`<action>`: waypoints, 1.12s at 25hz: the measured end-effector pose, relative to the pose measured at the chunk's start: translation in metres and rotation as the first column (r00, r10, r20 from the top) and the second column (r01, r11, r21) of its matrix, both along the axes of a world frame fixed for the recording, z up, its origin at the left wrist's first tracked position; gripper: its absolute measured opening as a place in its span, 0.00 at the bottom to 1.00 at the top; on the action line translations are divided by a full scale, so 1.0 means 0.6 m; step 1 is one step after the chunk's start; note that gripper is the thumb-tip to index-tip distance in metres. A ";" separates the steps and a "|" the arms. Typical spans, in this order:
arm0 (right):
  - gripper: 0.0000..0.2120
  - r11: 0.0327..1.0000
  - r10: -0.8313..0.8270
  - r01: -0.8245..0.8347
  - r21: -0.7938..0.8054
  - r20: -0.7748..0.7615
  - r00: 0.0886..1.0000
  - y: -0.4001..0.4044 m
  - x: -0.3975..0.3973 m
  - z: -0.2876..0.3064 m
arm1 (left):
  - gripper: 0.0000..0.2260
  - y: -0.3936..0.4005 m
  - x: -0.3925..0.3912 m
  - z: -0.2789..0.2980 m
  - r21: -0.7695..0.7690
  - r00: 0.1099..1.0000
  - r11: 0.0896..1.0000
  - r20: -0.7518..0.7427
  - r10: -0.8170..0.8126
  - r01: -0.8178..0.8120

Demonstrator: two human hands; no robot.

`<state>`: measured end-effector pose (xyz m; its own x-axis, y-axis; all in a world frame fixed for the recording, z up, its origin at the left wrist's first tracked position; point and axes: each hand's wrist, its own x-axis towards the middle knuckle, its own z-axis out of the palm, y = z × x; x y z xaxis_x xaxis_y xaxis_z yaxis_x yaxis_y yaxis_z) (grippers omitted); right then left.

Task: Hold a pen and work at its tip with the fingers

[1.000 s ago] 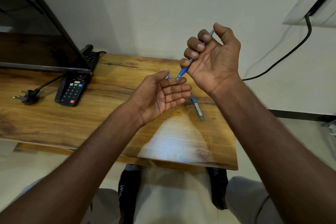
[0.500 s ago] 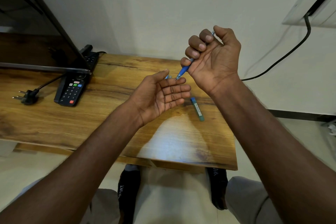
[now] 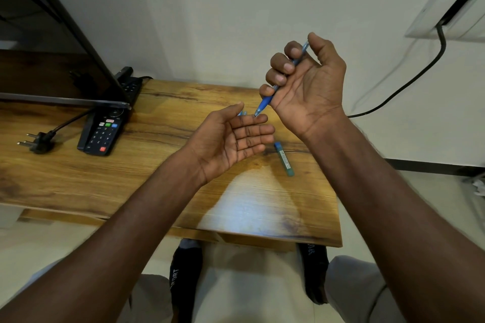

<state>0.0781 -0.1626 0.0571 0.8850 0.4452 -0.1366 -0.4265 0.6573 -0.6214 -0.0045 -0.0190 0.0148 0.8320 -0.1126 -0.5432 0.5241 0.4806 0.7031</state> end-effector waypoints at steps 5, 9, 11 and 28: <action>0.19 1.000 -0.026 0.026 -0.017 -0.001 1.000 0.001 0.003 -0.003 | 0.20 0.000 0.000 -0.001 0.008 1.000 1.000 0.004 -0.001 0.001; 0.21 0.999 -0.041 0.041 -0.011 -0.018 0.999 -0.002 0.004 -0.003 | 0.19 0.001 0.000 -0.002 0.007 1.000 1.000 0.007 -0.010 0.010; 0.20 0.998 -0.059 0.058 -0.029 -0.016 0.998 -0.003 0.005 -0.004 | 0.18 0.001 0.000 -0.002 0.009 1.000 1.000 0.007 -0.009 0.009; 0.19 0.998 -0.057 0.057 -0.005 -0.070 0.996 -0.008 0.018 -0.013 | 0.19 -0.001 -0.002 0.003 0.003 1.000 1.000 0.008 -0.001 0.001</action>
<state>0.0889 -0.1673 0.0495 0.8970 0.3941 -0.2004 -0.4312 0.6797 -0.5934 -0.0055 -0.0198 0.0164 0.8364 -0.1119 -0.5366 0.5189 0.4774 0.7091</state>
